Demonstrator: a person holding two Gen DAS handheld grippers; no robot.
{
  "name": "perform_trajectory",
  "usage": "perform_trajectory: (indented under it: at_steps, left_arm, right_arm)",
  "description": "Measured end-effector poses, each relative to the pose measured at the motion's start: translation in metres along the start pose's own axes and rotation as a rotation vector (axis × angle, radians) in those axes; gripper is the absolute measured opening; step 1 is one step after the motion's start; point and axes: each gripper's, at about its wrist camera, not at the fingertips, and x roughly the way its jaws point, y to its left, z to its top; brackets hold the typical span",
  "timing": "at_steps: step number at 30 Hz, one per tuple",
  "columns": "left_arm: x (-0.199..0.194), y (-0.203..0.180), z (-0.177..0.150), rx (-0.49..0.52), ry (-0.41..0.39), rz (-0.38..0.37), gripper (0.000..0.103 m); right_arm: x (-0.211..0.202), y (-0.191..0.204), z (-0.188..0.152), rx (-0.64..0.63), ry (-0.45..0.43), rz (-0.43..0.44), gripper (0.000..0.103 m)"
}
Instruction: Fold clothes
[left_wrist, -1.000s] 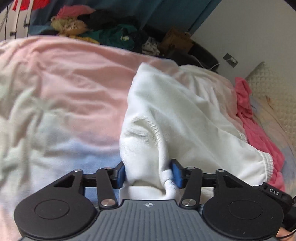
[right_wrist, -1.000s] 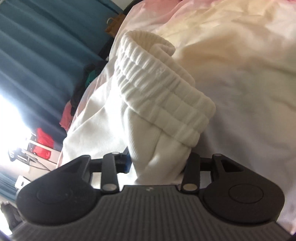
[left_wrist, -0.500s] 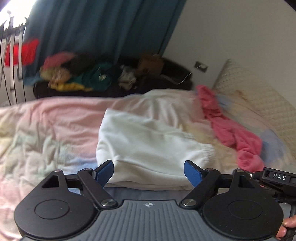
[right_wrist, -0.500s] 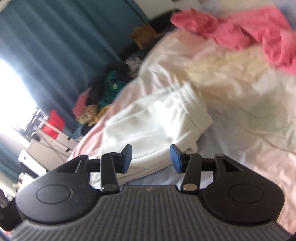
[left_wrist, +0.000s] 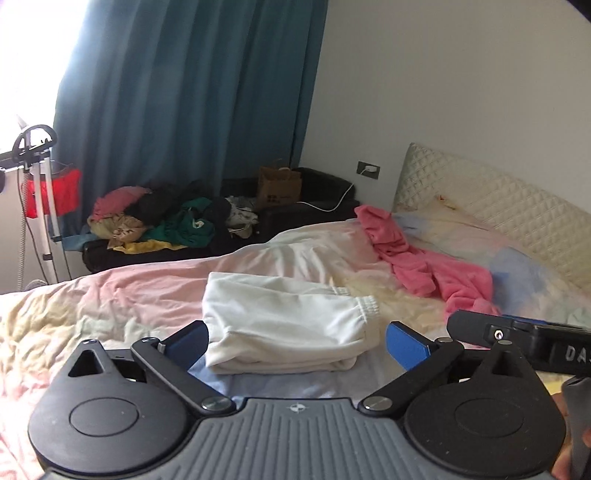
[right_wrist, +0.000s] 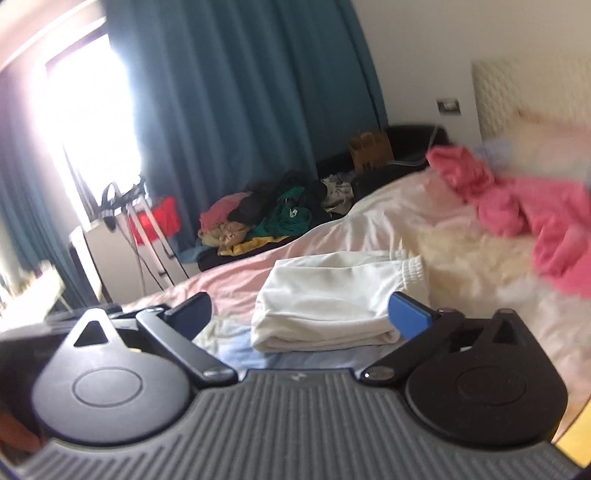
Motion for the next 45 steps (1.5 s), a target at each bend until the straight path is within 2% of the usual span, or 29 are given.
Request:
perform_trajectory:
  at_steps: [4, 6, 10, 15, 21, 31, 39, 45]
  left_arm:
    - [-0.017, 0.012, -0.018, -0.047, -0.009, 0.022, 0.103]
    - [-0.025, 0.017, -0.028, -0.029, -0.023, 0.058, 0.103]
    - [-0.035, 0.022, -0.045, -0.014, -0.023, 0.081, 0.103]
    - [-0.045, 0.024, -0.063, 0.009, -0.052, 0.067, 0.103]
    - [-0.045, 0.020, -0.080, 0.040, -0.082, 0.111, 0.102]
    - [-0.033, 0.038, -0.097, 0.012, -0.095, 0.142, 0.102]
    - [-0.030, 0.056, -0.097, -0.015, -0.128, 0.186, 0.102]
    - [-0.027, 0.059, -0.101, -0.026, -0.119, 0.173, 0.102]
  right_arm:
    - [-0.018, 0.010, -0.016, -0.019, -0.033, 0.013, 0.103]
    - [-0.026, 0.013, -0.025, -0.025, -0.064, 0.003, 0.103]
    - [-0.032, 0.016, -0.048, -0.015, -0.110, -0.021, 0.103]
    - [-0.029, 0.023, -0.074, -0.008, -0.110, -0.028, 0.103]
    - [-0.026, 0.037, -0.100, -0.090, -0.156, -0.060, 0.103]
    - [-0.013, 0.043, -0.110, -0.131, -0.186, -0.076, 0.103]
    - [0.008, 0.043, -0.121, -0.111, -0.168, -0.115, 0.103]
    - [0.012, 0.040, -0.122, -0.086, -0.168, -0.126, 0.103]
